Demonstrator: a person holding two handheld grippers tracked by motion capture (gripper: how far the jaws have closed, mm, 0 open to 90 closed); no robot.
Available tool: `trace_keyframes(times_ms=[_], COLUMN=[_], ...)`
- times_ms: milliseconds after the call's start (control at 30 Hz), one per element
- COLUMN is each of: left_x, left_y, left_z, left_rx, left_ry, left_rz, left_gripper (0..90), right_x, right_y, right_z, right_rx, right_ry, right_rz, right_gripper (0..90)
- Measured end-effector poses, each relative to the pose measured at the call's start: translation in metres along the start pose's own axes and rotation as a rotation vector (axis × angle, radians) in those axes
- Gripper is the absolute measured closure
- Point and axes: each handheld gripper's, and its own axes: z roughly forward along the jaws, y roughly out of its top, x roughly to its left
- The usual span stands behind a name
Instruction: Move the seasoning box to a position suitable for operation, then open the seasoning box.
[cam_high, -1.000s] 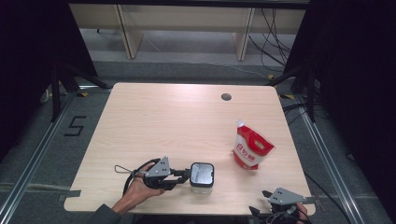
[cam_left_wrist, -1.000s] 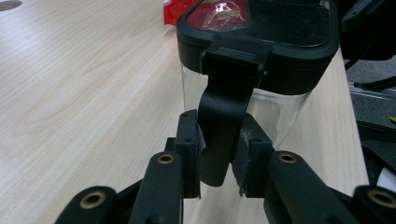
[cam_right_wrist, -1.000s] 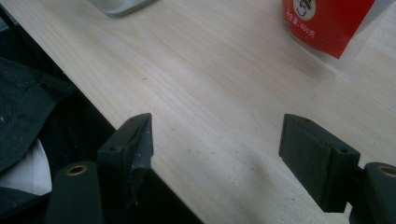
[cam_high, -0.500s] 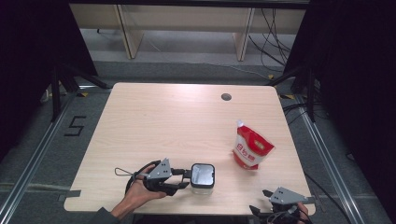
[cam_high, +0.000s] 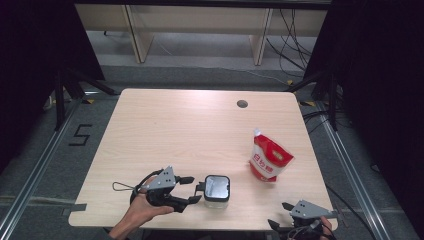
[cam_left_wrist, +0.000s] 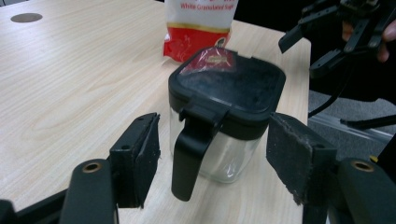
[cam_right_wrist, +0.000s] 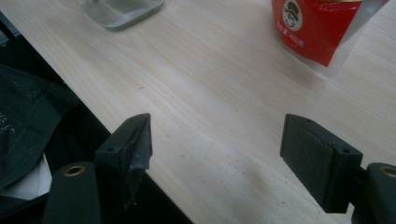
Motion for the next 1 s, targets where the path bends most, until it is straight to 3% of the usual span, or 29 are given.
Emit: trace_keyframes(times_ms=[33, 67, 133, 167, 200, 267, 367, 567, 600, 633, 667, 800, 867, 900, 933, 1000], left_x=[-0.001, -0.001, -0.004, -0.004, -0.005, -0.005, -0.006, -0.006, -0.006, -0.006, -0.008, -0.01, -0.011, -0.01, -0.01, -0.01], left_y=[0.001, 0.002, 0.003, 0.005, 0.006, 0.008, 0.013, 0.019, 0.019, 0.019, 0.02, 0.023, 0.025, 0.026, 0.027, 0.029], left_z=[0.0, 0.0, 0.001, 0.0, 0.0, -0.001, -0.004, -0.008, -0.009, -0.009, -0.009, -0.01, -0.011, -0.012, -0.012, -0.012], left_rx=[0.008, 0.016, 0.024, 0.027, 0.028, 0.025, 0.022, 0.014, 0.017, 0.017, 0.019, 0.019, 0.019, 0.01, 0.002, -0.004], left_ry=[0.006, 0.006, 0.019, 0.021, 0.016, 0.02, 0.025, 0.027, 0.024, 0.024, 0.032, -0.005, 0.003, -0.006, 0.002, -0.002], left_rz=[0.001, 0.011, -0.02, 0.001, -0.003, -0.008, 0.004, 0.023, 0.019, 0.019, 0.019, 0.049, 0.042, 0.055, 0.053, 0.056], left_gripper=[33.6, 33.3, 30.8, 30.3, 30.0, 29.1, 28.9, 30.8, 30.9, 31.8, 31.8, 50.8, 54.3, 62.6, 62.6, 73.5], right_x=[-0.003, -0.002, -0.002, -0.001, -0.002, 0.001, -0.001, -0.002, 0.0, 0.0, -0.002, -0.002, -0.001, -0.001, -0.001, -0.002], right_y=[0.0, -0.001, -0.001, -0.001, -0.001, -0.001, 0.0, 0.0, 0.0, 0.0, 0.0, 0.001, 0.001, 0.001, 0.001, 0.001], right_z=[0.001, 0.0, 0.0, -0.001, -0.001, -0.001, 0.001, 0.003, 0.002, 0.002, 0.002, 0.001, 0.002, 0.002, 0.002, 0.001], right_rx=[-0.003, 0.006, 0.002, 0.005, -0.002, 0.007, -0.002, 0.001, 0.008, 0.008, 0.001, 0.0, 0.005, 0.006, 0.006, -0.004], right_ry=[0.004, -0.001, -0.005, -0.005, -0.005, -0.001, 0.003, 0.007, 0.003, 0.003, 0.0, -0.002, 0.007, 0.008, 0.008, 0.003], right_rz=[-0.023, 0.003, -0.008, 0.004, -0.02, 0.005, -0.031, -0.031, 0.007, 0.007, -0.023, -0.025, -0.023, -0.02, -0.02, -0.028], right_gripper=[26.2, 26.2, 26.2, 26.2, 26.3, 26.3, 26.2, 26.3, 26.3, 26.3, 26.3, 28.5, 30.7, 30.7, 30.7, 30.6])
